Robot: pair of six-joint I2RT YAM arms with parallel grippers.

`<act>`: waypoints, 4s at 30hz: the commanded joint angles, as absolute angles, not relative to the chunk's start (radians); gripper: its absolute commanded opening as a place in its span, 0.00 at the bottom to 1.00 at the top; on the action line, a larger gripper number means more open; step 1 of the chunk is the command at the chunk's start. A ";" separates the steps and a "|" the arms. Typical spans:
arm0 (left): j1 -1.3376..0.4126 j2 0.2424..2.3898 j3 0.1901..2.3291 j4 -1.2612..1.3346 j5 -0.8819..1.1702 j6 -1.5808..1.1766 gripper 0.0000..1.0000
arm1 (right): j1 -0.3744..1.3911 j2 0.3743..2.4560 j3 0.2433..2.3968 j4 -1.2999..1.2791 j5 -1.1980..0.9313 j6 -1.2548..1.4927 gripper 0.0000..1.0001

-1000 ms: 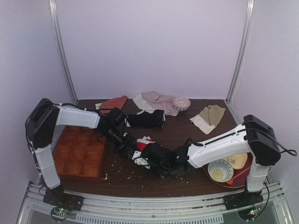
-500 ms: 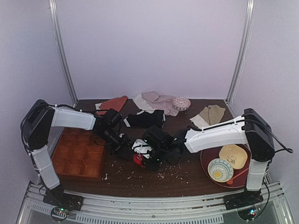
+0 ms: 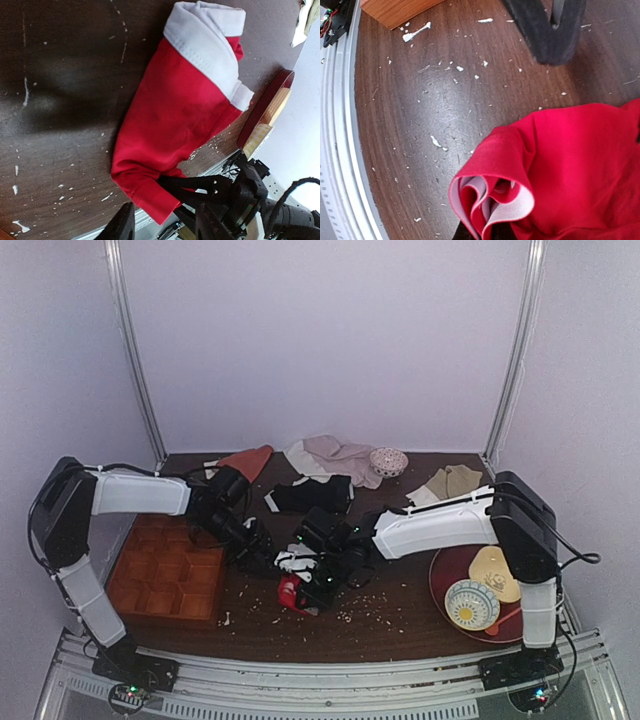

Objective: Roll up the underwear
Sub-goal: Roll the underwear at the center of the board.

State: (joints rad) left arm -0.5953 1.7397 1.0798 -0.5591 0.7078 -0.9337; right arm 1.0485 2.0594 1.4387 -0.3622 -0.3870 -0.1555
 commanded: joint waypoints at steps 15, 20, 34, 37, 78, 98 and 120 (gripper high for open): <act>-0.579 1.610 1.149 -0.731 0.540 -0.855 0.38 | 0.910 2.232 1.576 -0.448 -0.786 -0.032 0.00; -0.579 1.564 1.184 -0.767 0.499 -0.824 0.37 | 0.879 2.260 1.595 -0.438 -0.851 0.014 0.00; -0.604 1.498 1.060 -0.650 0.514 -0.760 0.34 | 0.877 2.312 1.655 -0.540 -0.928 -0.023 0.00; -0.616 1.495 1.029 -0.626 0.505 -0.747 0.31 | 0.878 2.322 1.679 -0.564 -0.953 -0.035 0.00; -0.666 1.564 0.908 -0.444 0.461 -0.811 0.17 | 0.939 2.290 1.667 -0.600 -0.890 -0.038 0.00; -0.753 1.344 0.702 -0.234 0.378 -0.751 0.46 | 0.915 2.361 1.724 -0.642 -0.956 -0.034 0.00; -0.813 1.443 0.566 0.131 0.421 -0.511 0.51 | 0.911 2.390 1.758 -0.667 -0.964 -0.014 0.00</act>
